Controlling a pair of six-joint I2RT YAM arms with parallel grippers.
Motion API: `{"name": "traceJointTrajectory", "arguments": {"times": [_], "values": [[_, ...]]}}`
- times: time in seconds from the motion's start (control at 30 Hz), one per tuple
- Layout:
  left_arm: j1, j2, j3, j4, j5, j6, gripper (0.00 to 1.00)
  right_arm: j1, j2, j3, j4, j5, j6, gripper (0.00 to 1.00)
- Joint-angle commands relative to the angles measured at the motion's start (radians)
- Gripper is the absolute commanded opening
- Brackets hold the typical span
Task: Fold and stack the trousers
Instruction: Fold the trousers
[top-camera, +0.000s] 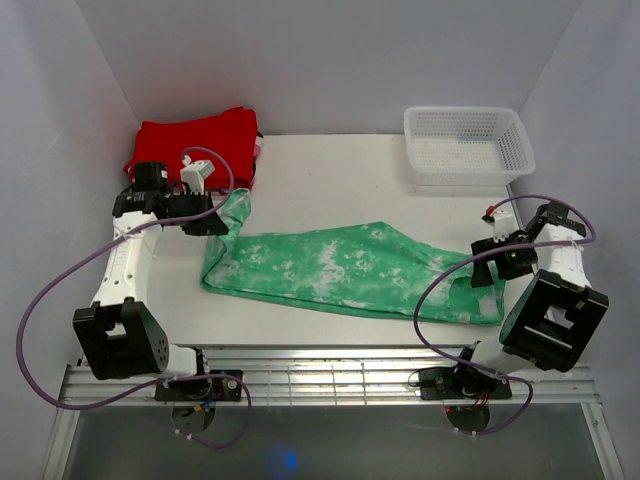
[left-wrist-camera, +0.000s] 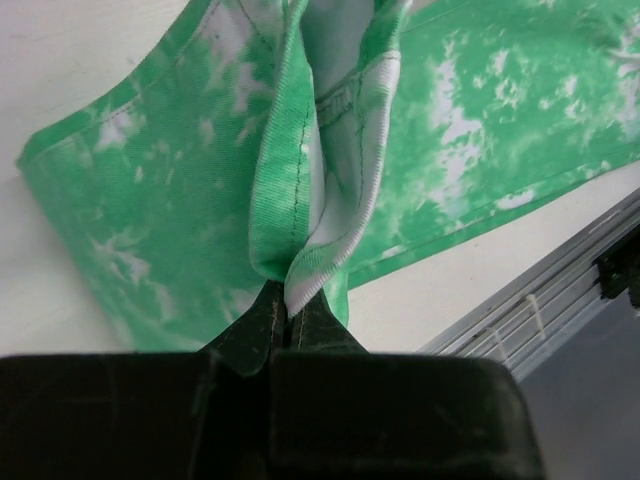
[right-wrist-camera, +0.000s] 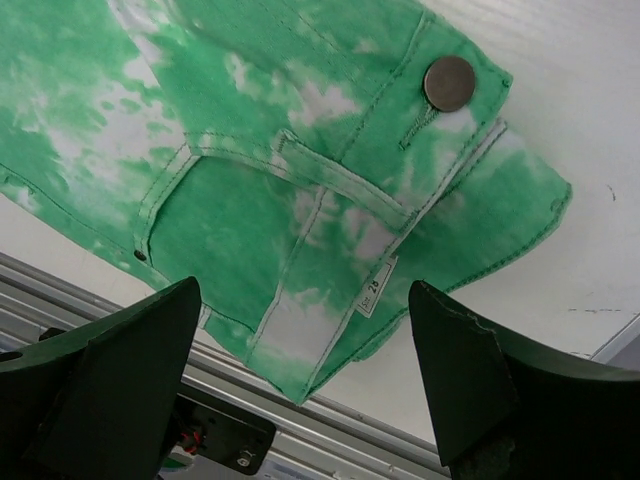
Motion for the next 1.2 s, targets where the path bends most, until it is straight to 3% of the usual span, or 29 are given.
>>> {"name": "traceJointTrajectory", "arguments": {"times": [0.0, 0.5, 1.03, 1.1, 1.13, 1.17], "values": [[-0.070, -0.046, -0.058, 0.168, 0.030, -0.219, 0.00, -0.039, 0.015, 0.045, -0.066, -0.058, -0.017, 0.90], [-0.476, 0.037, -0.259, 0.512, -0.252, -0.497, 0.00, -0.105, 0.041, 0.098, -0.115, -0.032, -0.049, 0.90], [-0.682, 0.127, -0.368, 0.704, -0.352, -0.603, 0.00, -0.107, 0.041, 0.088, -0.126, -0.007, -0.044, 0.90], [-0.684, 0.153, -0.349, 0.705, -0.343, -0.614, 0.16, -0.105, 0.041, 0.090, -0.126, -0.007, -0.041, 0.90], [-0.684, 0.168, -0.340, 0.704, -0.334, -0.611, 0.38, -0.105, 0.042, 0.090, -0.126, -0.009, -0.041, 0.90], [-0.684, 0.172, -0.314, 0.692, -0.329, -0.608, 0.49, -0.107, 0.042, 0.091, -0.128, -0.010, -0.041, 0.90]]}}
